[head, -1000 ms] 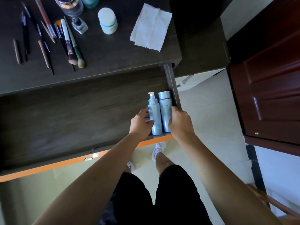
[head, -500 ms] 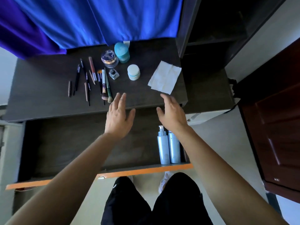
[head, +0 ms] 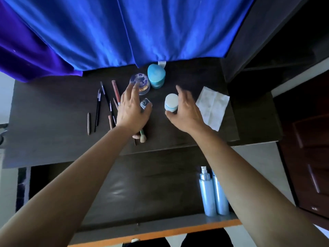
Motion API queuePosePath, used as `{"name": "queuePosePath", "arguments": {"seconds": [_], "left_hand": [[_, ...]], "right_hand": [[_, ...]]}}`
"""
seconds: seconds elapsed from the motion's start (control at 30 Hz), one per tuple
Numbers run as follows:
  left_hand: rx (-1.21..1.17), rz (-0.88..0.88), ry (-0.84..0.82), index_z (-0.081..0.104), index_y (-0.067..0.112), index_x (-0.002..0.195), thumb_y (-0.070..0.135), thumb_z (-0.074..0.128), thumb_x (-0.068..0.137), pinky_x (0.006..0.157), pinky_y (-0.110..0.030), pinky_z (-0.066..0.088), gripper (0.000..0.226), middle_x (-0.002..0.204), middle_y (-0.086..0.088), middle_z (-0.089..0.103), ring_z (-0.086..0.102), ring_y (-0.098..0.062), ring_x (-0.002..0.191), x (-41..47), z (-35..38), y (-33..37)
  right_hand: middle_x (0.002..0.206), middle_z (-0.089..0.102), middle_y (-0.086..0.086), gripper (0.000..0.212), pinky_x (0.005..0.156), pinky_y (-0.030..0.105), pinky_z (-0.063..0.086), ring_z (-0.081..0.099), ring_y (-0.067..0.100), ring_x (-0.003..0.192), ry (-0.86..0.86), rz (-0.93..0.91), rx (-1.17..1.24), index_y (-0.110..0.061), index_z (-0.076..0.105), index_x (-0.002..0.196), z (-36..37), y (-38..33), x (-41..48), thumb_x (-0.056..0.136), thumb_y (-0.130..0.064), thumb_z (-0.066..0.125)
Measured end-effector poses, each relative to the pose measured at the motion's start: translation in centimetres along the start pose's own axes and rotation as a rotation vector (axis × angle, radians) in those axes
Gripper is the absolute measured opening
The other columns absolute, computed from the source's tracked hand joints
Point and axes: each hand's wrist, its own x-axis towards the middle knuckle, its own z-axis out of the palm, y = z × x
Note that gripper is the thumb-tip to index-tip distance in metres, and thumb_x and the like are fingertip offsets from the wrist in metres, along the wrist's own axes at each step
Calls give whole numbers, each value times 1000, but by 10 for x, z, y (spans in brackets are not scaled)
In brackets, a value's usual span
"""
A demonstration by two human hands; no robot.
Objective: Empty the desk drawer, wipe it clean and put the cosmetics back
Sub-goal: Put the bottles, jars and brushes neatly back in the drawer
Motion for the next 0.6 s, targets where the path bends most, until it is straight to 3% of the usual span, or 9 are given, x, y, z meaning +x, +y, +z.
{"name": "queuePosePath", "arguments": {"seconds": [0.1,0.27,0.43,0.6], "left_hand": [[31,118,-79,21,11,152,35,64,87,116,-44,24,81,159,-13,18,22,-33,144,41,7,-8],[118,245,-99,19,13,153,40,67,83,119,-43,16,89,159,-12,19,22,-31,145,92,27,-10],[102,255,-55,28,8,149,40,68,80,116,-39,16,86,152,-11,33,35,-28,139,111,41,-8],[-16,182,0,33,6,147,36,72,79,112,-38,29,83,141,-13,50,46,-30,130,110,34,1]], "right_hand": [[149,38,4,89,104,39,43,43,24,133,35,43,-20,-19,26,153,13,2,15,81,-38,74],[132,57,-3,59,97,31,44,53,20,121,161,16,-1,-23,53,138,33,17,20,84,-38,71],[133,58,-5,63,99,28,43,54,15,123,174,11,61,-24,53,140,34,24,16,82,-38,74],[133,61,-5,63,103,28,42,55,17,123,124,28,93,-22,55,139,24,20,18,82,-39,75]]}}
